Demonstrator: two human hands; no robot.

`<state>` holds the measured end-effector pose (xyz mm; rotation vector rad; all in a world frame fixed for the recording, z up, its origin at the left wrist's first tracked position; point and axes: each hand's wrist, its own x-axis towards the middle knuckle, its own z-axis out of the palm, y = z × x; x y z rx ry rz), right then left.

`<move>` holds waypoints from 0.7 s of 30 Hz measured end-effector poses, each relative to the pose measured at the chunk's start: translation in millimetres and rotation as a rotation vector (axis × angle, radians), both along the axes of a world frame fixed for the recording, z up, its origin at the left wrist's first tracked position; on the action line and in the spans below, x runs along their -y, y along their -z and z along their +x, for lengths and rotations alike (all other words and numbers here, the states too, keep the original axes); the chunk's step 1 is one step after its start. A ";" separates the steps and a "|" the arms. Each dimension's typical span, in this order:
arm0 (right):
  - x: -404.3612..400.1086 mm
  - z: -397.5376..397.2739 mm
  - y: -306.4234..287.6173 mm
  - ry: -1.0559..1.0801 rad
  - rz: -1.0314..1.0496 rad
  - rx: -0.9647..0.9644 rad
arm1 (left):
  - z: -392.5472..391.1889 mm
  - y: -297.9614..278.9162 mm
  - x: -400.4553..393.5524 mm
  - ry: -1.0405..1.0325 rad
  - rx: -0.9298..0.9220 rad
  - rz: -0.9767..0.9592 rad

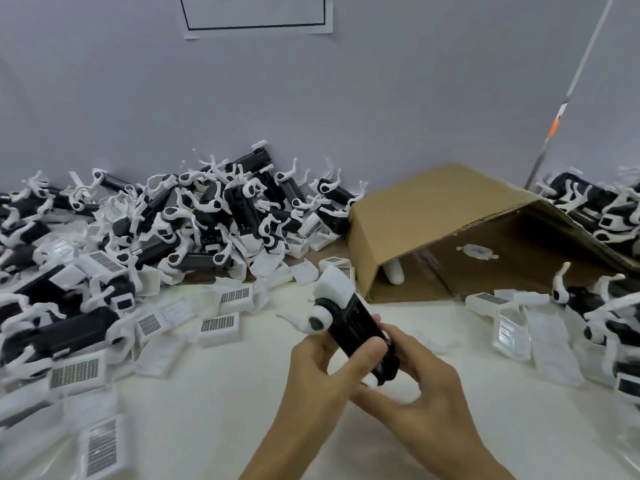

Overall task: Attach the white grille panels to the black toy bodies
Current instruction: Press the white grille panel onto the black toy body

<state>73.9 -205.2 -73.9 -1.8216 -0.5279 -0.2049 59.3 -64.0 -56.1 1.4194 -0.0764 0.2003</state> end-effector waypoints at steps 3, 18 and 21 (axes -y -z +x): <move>-0.7 -0.5 0.2 -0.009 -0.060 0.010 | -2.3 -3.7 -3.7 -0.048 0.026 0.007; -0.1 -10.5 4.2 0.026 -0.034 0.059 | 15.4 18.1 -24.6 -0.303 0.746 1.197; 0.1 -3.3 5.1 0.091 -0.032 0.143 | 17.0 20.1 -23.7 -0.278 0.750 1.198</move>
